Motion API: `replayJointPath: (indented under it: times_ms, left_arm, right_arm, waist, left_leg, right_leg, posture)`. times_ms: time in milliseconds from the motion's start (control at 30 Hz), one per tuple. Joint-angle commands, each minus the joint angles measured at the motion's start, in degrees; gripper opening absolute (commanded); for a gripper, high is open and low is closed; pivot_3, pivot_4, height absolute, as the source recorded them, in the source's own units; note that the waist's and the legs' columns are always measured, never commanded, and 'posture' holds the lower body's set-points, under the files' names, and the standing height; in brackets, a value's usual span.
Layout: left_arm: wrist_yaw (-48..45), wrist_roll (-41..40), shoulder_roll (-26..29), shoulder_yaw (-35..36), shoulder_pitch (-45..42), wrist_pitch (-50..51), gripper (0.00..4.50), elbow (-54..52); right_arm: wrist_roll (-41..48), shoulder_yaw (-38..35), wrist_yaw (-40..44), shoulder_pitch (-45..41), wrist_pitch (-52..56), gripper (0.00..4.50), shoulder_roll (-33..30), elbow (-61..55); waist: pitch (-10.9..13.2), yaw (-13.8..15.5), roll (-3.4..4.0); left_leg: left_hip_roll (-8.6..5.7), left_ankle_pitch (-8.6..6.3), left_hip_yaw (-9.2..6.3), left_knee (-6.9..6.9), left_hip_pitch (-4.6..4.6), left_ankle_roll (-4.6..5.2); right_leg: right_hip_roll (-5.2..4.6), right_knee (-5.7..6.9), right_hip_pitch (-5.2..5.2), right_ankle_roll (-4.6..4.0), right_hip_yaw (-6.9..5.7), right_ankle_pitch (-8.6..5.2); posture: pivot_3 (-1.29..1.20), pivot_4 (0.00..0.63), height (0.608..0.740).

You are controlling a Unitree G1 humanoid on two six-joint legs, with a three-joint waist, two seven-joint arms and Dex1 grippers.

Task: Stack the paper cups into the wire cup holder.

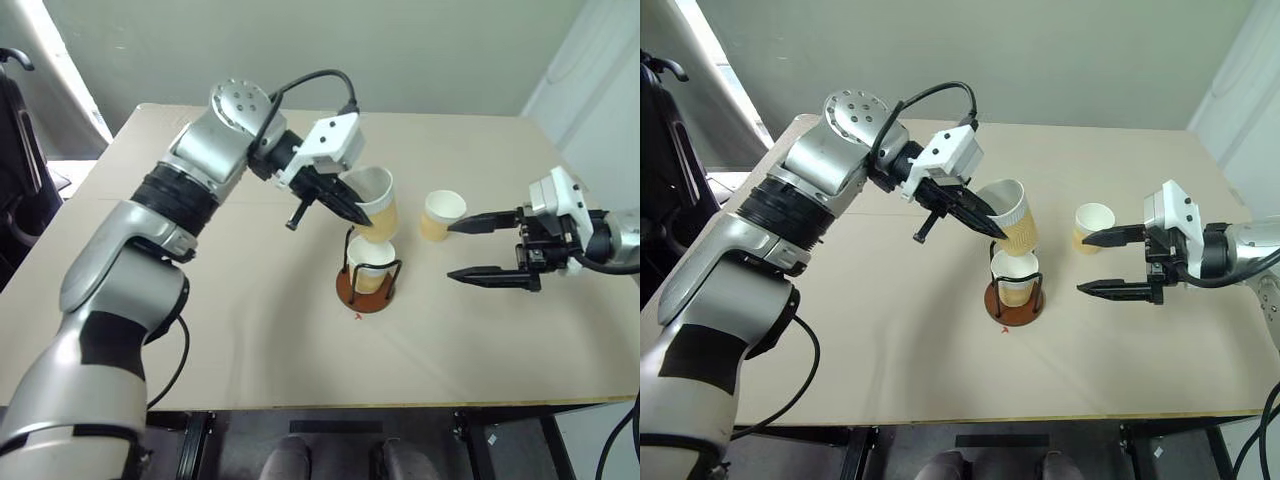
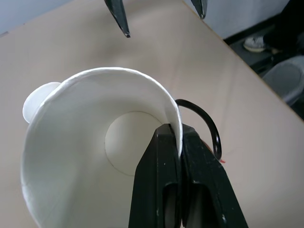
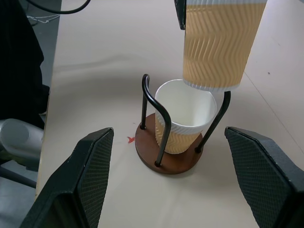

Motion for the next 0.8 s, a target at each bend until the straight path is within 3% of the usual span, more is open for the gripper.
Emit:
replayJointPath:
  times_ms: [33, 800]
  left_arm:
    - [-1.7, 1.14, -0.75, 0.2, 0.03, -2.05, 0.03, 0.0]
    - [-1.7, 0.84, 0.18, -2.66, 1.21, -2.59, 0.03, -3.79]
  right_arm:
    - [0.94, -2.56, -0.58, -0.24, 0.04, 3.79, -0.82, -1.81]
    - [0.81, -2.4, -1.3, -0.24, 0.25, 3.79, -0.28, -2.28]
  waist:
    - [0.0, 0.07, 0.0]
    - [0.0, 0.41, 0.0]
  left_leg:
    - [0.0, 0.0, 0.0, 0.01, 0.0, 0.0]
    - [0.0, 0.0, 0.04, 0.05, 0.0, 0.01]
  right_leg:
    - [0.0, 0.0, 0.01, 0.0, -0.01, 0.0]
    - [0.01, 0.02, 0.01, 0.02, -0.05, 0.01]
  posture:
    - [0.0, 0.15, 0.74]
    - [0.0, 0.15, 0.74]
